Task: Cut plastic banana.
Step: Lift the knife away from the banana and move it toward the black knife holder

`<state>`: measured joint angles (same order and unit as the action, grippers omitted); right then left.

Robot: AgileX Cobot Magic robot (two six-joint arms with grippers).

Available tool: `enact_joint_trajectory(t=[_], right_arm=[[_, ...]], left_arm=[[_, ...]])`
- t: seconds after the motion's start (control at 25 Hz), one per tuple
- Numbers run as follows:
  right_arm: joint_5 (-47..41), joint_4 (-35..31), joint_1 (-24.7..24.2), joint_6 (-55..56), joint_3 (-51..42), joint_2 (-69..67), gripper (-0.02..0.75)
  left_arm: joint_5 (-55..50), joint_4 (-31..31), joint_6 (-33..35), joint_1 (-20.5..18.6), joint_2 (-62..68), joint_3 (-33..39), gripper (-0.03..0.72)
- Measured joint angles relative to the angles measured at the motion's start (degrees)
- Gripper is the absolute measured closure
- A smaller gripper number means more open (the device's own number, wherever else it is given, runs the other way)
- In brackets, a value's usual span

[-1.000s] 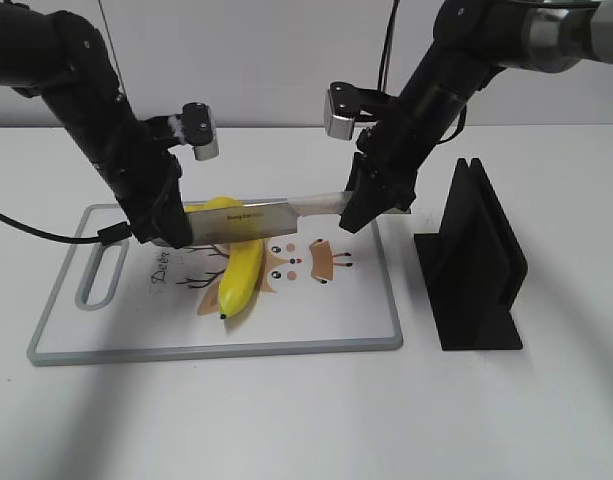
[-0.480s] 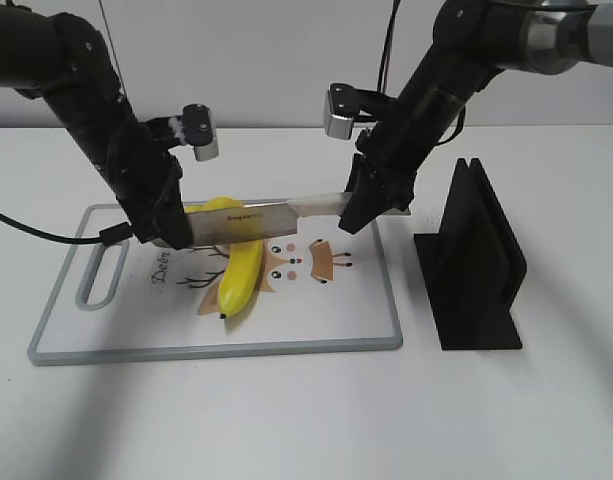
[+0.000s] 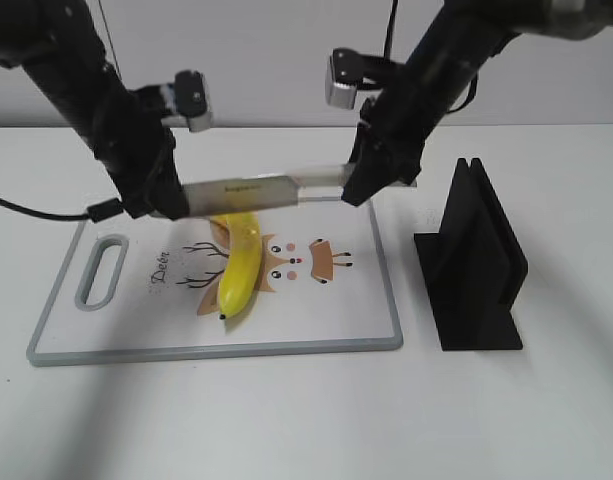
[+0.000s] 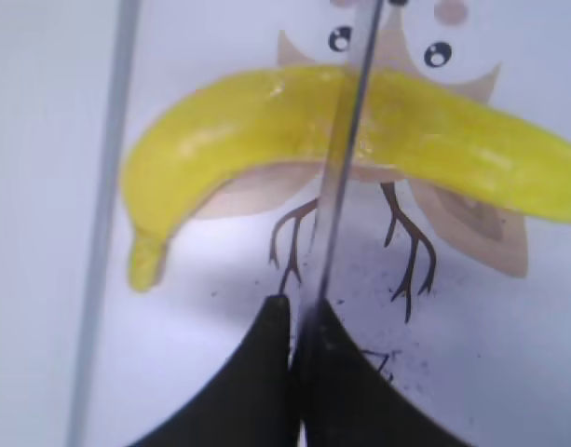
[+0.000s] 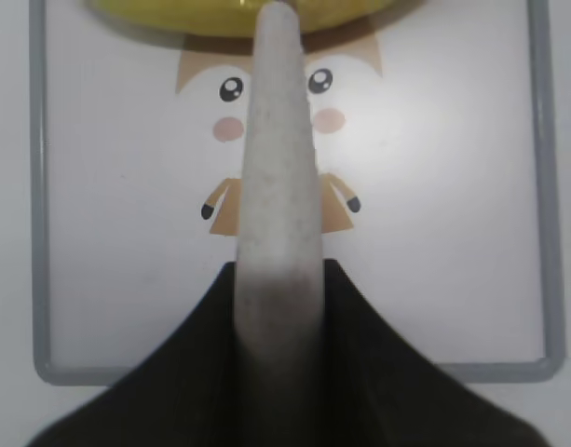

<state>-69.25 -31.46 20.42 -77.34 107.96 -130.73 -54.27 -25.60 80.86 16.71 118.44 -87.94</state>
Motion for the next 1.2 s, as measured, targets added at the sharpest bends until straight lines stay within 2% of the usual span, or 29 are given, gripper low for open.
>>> enact_joint_trajectory(t=[0.28, 0.56, 0.64, 0.76, 0.88, 0.96, 1.04, 1.2], right_arm=[[0.1, -0.2, 0.3, 0.6, 0.0, 11.6, 0.566], [0.0, -0.2, 0.4, 0.6, 0.1, 14.4, 0.566], [0.0, -0.2, 0.4, 0.8, 0.1, 14.4, 0.566], [-0.4, -0.2, 0.4, 1.7, 0.0, 14.4, 0.566], [-0.4, 0.0, 0.3, 2.2, 0.0, 14.4, 0.566], [-0.4, 0.1, 0.3, 2.5, 0.0, 14.4, 0.566], [-0.4, 0.5, 0.3, 2.5, 0.0, 14.4, 0.566], [-0.4, 2.0, 0.3, 2.8, 0.0, 14.4, 0.566]], left_arm=[[-1.3, 2.3, 0.0, 0.1, -14.0, 0.0, 0.7], [-1.6, 1.9, 0.0, 0.2, -16.8, 0.0, 0.7], [-1.7, 1.4, -0.1, 0.2, -16.8, 0.0, 0.677], [-0.5, 0.0, -0.8, 0.1, -16.8, 0.0, 0.536], [0.1, -1.0, -1.1, 0.1, -16.8, 0.0, 0.266], [0.6, -1.7, -1.2, 0.1, -16.8, 0.0, 0.122], [2.0, -1.7, -1.2, 0.1, -17.1, 0.0, 0.059], [3.8, -1.7, -1.2, 0.1, -19.4, 0.0, 0.049]])
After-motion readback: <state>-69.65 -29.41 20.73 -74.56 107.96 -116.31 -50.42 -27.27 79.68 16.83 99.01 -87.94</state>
